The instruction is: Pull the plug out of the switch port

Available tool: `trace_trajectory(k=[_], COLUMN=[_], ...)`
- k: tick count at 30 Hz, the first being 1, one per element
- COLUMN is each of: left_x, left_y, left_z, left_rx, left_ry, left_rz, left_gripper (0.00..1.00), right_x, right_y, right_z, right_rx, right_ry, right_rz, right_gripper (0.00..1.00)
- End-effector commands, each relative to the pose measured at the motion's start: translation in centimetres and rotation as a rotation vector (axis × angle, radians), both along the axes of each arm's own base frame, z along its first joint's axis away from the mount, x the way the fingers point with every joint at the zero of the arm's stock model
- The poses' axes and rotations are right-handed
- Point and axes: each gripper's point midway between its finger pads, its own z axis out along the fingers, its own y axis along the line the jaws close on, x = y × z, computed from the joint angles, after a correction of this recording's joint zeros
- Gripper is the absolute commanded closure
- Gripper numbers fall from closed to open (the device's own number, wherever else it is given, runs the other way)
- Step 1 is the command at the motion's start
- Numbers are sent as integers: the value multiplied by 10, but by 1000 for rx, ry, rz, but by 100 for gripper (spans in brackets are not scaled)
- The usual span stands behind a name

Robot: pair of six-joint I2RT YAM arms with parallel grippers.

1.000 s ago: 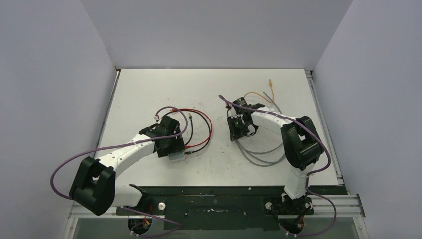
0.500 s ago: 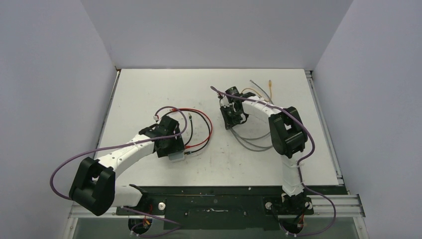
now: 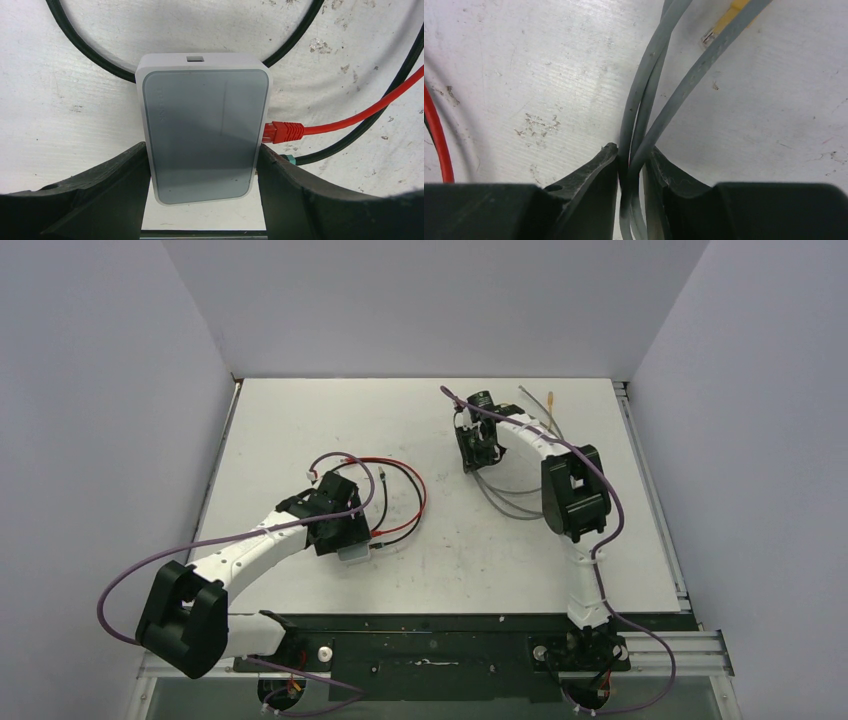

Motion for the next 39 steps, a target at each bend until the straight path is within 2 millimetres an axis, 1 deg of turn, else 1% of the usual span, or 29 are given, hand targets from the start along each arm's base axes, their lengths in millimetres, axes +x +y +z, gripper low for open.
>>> trace_trajectory(k=[1, 3, 7, 8, 12, 16, 18, 21, 22, 23, 29, 33, 39], left_x=[10, 10, 10, 10, 11, 12, 14, 16, 18, 19, 29, 35, 37], left_y=[-2, -1, -1, -1, -1, -2, -3, -5, -7, -8, -14, -21, -27], left_z=[16, 15, 16, 16, 17, 18, 20, 24, 26, 29, 52, 66, 72], left_rx=[-28, -27, -26, -26, -27, -33, -36, -48, -54, -60, -108, -151, -193], left_ry=[-60, -60, -61, -62, -64, -70, -76, -94, -103, -113, -209, -273, -306], left_rz=[13, 15, 12, 11, 11, 12, 9, -9, -18, -26, -65, -95, -120], left_gripper=[100, 100, 100, 100, 100, 100, 100, 100, 100, 100, 100, 100, 100], right_x=[12, 10, 2, 0, -7, -17, -24, -31, -33, -36, -55, -73, -101], right_y=[-2, -1, 8, 10, 17, 23, 29, 35, 37, 40, 61, 77, 102], right_z=[26, 34, 53, 59, 82, 101, 108, 120, 126, 130, 149, 160, 172], right_rx=[-11, 3, 70, 87, 153, 222, 278, 358, 382, 408, 539, 611, 713], right_ry=[-75, -85, -100, -104, -125, -135, -127, -128, -132, -131, -94, -56, 1], right_rz=[-13, -10, 18, 25, 41, 53, 62, 67, 73, 79, 126, 187, 251], right_gripper=[69, 59, 34, 29, 13, 3, 0, 0, 4, 5, 6, 6, 3])
